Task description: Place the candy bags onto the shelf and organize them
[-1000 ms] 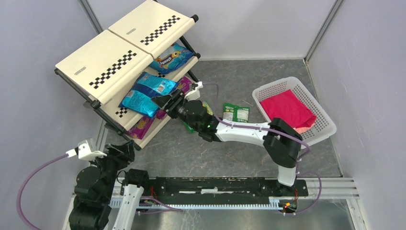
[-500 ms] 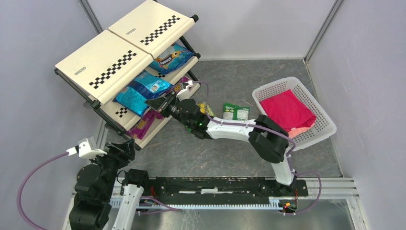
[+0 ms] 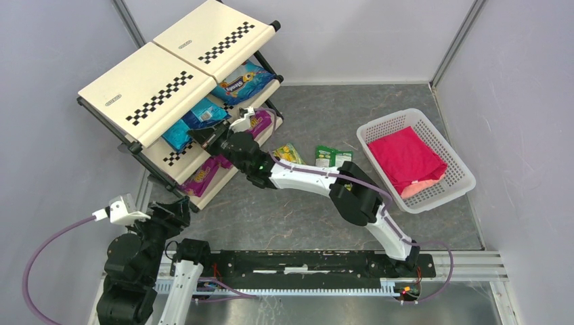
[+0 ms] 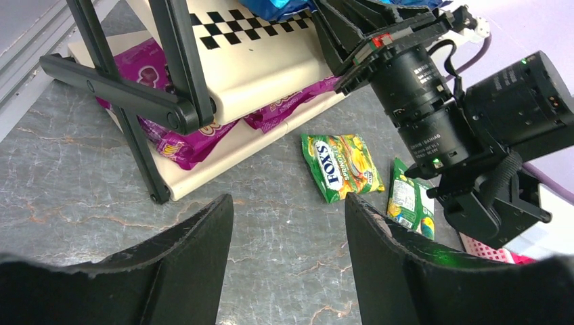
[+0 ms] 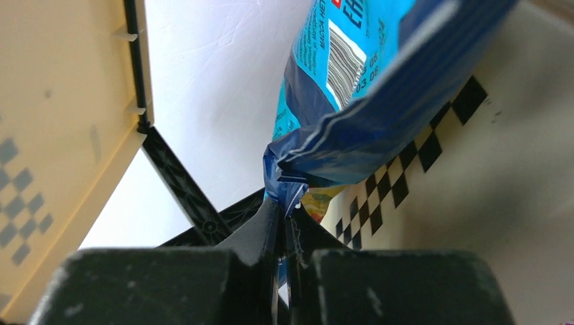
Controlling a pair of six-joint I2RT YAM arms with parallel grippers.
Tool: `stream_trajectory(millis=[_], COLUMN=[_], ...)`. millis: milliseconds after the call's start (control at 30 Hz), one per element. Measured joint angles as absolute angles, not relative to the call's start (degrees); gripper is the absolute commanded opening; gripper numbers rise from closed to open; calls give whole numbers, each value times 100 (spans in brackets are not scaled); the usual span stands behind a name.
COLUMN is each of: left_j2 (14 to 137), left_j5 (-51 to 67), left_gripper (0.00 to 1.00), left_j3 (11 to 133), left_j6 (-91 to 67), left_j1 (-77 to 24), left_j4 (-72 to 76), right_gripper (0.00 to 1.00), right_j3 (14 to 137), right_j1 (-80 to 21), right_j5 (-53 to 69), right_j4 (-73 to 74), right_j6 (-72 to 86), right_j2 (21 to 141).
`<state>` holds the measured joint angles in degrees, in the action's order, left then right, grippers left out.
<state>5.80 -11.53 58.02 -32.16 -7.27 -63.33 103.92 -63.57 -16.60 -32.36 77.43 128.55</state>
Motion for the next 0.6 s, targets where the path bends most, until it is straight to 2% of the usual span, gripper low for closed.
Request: stream_trajectory(millis=[67, 200, 367, 467, 533, 600], left_j2=[580, 585, 615, 690, 810, 956], left_j5=[-1153, -1149, -1070, -821, -565, -242], left_gripper=[69, 70, 76, 79, 82, 84], left_j3=[5802, 5802, 5798, 5686, 5548, 5371], left_j6=[-3216, -3216, -3216, -3214, -3210, -3210], left_j1=[-727, -727, -727, -727, -727, -727], left_j4=[-6335, -6335, -6326, -6226, -6136, -6025], right_gripper=[10, 25, 53, 66, 73, 83], right_j3=[10608, 10674, 10385, 9845, 9052, 8132], right_j1=[-6333, -6281, -6233, -6187, -6139, -6097], right_j5=[-1678, -1675, -1511, -1273, -1035, -751], right_j4=[-3105, -2858, -2768, -2578, -2635, -2657], right_j6=[7660, 7446, 7072, 6573, 6198, 5723], right_j2=[13002, 13041, 12744, 12234, 11638, 10888])
